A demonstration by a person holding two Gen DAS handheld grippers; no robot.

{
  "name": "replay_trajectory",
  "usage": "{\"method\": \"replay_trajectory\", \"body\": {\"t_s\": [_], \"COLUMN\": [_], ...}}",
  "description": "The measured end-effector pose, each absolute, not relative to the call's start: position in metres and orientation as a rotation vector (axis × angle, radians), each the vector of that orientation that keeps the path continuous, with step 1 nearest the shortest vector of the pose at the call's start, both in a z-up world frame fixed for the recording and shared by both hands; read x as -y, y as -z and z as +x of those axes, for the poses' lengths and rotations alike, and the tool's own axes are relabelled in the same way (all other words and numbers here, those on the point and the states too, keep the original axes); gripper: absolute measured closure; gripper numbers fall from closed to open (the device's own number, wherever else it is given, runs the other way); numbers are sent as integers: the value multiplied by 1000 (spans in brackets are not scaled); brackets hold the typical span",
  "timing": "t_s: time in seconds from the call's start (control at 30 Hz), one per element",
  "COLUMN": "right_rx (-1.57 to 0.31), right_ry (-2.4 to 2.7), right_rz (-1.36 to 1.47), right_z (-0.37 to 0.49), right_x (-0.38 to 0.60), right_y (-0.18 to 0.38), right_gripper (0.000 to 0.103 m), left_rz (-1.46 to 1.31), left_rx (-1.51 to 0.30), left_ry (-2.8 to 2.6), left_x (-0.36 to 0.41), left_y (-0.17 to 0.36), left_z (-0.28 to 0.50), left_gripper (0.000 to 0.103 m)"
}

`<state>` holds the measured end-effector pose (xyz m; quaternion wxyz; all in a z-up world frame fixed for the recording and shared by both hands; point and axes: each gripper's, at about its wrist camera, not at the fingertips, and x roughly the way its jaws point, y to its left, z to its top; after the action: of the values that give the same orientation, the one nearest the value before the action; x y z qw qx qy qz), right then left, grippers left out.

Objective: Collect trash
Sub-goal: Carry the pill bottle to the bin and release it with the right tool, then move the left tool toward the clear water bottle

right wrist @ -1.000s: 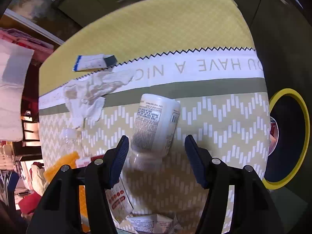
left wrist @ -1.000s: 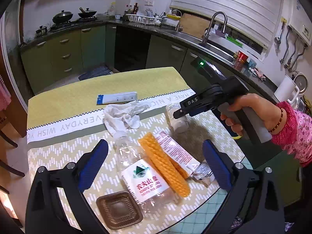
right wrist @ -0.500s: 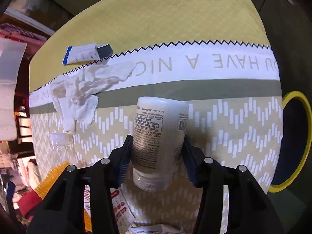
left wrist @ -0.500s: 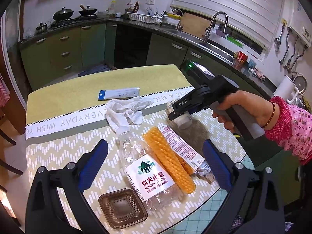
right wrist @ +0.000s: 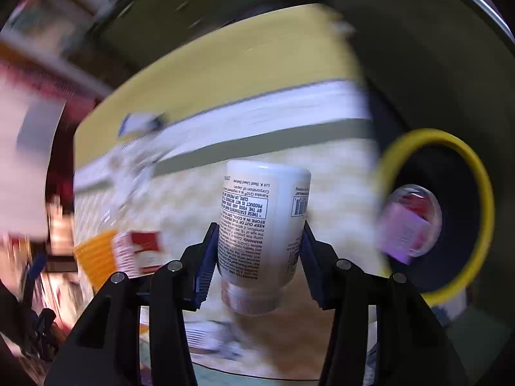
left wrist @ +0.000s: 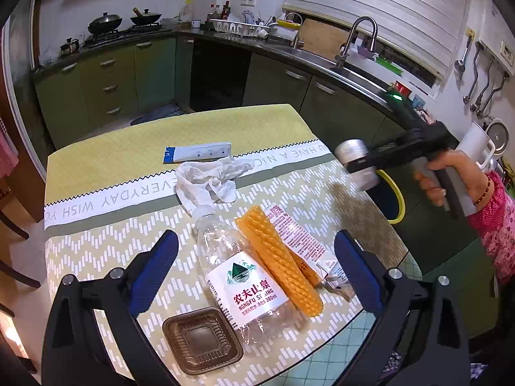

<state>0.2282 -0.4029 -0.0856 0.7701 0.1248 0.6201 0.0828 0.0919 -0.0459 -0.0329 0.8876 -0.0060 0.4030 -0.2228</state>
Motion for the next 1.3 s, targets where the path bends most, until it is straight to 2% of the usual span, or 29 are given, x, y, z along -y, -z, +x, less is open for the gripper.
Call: {"method": "replay_trajectory", "body": {"t_s": [0.2,0.37,0.57,0.8,1.3], "right_rx": [-1370,-1413,-1435,-1405,-1307], "right_ry": [84,203,285,259,-25], "right_rz": [367,389,377,362,288], "right_z": [221,232,236,229,182], "right_x": [523,561,583,595,515], "right_y": [132,186,211,199,145], "right_gripper": [54,54,53,53,54], "left_rz": [-9,12,33,41,13], "left_rx": [-855,-890,-919,-955,-1171], "left_ry": [459,442,431,433,358], "left_x": [52,58,64,71,53], "left_y": [35,37,41,48,92], "left_z": [96,98,102,108,123], "left_gripper": [10,10,10,10,11]}}
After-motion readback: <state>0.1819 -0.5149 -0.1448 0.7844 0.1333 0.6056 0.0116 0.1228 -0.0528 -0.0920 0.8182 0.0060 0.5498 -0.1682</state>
